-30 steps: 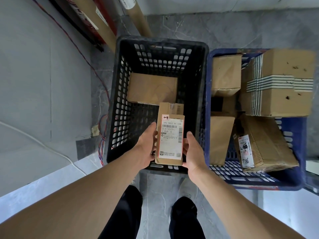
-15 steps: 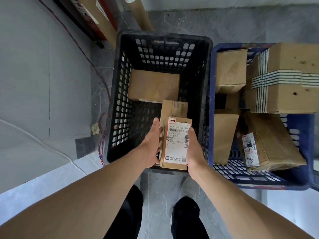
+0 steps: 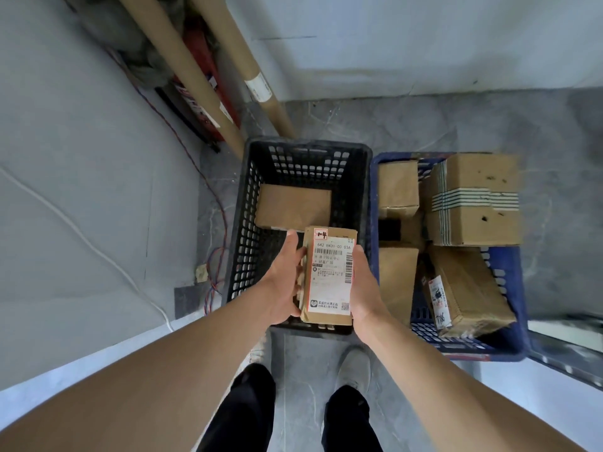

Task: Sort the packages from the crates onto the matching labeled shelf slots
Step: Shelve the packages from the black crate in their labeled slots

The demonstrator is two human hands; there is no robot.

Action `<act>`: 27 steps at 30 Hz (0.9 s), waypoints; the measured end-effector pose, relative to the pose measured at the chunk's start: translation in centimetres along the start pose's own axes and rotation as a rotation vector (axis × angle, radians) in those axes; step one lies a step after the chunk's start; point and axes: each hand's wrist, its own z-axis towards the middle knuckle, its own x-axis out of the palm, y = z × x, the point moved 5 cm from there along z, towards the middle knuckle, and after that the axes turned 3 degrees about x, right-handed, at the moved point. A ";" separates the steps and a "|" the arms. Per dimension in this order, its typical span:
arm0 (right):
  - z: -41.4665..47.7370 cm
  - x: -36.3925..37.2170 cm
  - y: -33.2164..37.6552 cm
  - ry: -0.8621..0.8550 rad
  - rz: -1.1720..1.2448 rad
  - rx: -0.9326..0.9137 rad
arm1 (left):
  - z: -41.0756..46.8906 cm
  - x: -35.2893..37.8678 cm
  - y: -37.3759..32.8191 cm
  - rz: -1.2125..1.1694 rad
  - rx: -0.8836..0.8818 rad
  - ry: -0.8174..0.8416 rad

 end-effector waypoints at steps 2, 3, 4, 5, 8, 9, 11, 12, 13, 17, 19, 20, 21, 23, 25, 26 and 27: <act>-2.0 0.2 1.8 0.013 -0.008 -0.045 | -2.7 0.6 -1.6 0.007 0.025 -0.003; -3.1 0.4 2.8 0.018 -0.012 -0.069 | -4.0 1.0 -2.4 0.007 0.039 -0.004; -4.2 0.5 3.8 0.019 -0.018 -0.092 | -5.5 1.3 -3.1 0.008 0.056 -0.002; -5.3 0.5 4.7 0.023 -0.024 -0.114 | -6.9 1.7 -3.8 0.009 0.074 0.001; -9.5 0.7 7.6 0.028 -0.051 -0.181 | -11.7 2.7 -5.5 0.014 0.123 0.005; -11.0 0.7 8.5 0.023 -0.050 -0.194 | -13.3 3.1 -5.9 0.019 0.139 0.007; -14.3 0.6 10.1 0.009 -0.032 -0.213 | -16.6 3.7 -6.9 0.022 0.166 0.016; -16.1 0.6 11.0 -0.005 -0.017 -0.232 | -18.1 4.1 -7.4 0.027 0.181 0.027; -17.7 0.5 11.9 -0.016 -0.008 -0.251 | -19.7 4.5 -8.0 0.038 0.197 0.037; -24.4 0.1 15.3 -0.089 0.026 -0.346 | -25.3 5.9 -10.1 0.084 0.259 0.105; -27.8 -0.1 16.4 -0.143 0.083 -0.389 | -27.7 6.9 -11.4 0.093 0.307 0.133; -29.1 -0.4 16.7 -0.182 0.103 -0.417 | -29.0 7.4 -12.0 0.111 0.324 0.152; -30.8 -0.7 17.0 -0.229 0.128 -0.442 | -30.2 8.2 -12.4 0.139 0.337 0.183; -33.9 -1.6 17.0 -0.297 0.231 -0.444 | -32.8 9.9 -12.9 0.216 0.342 0.257; -37.2 -2.4 16.9 -0.333 0.341 -0.426 | -35.0 11.6 -13.1 0.304 0.345 0.322; -38.5 -3.0 16.7 -0.353 0.388 -0.425 | -36.0 12.5 -13.0 0.341 0.353 0.352; -39.7 -3.7 16.4 -0.377 0.423 -0.435 | -37.1 13.4 -13.0 0.376 0.363 0.380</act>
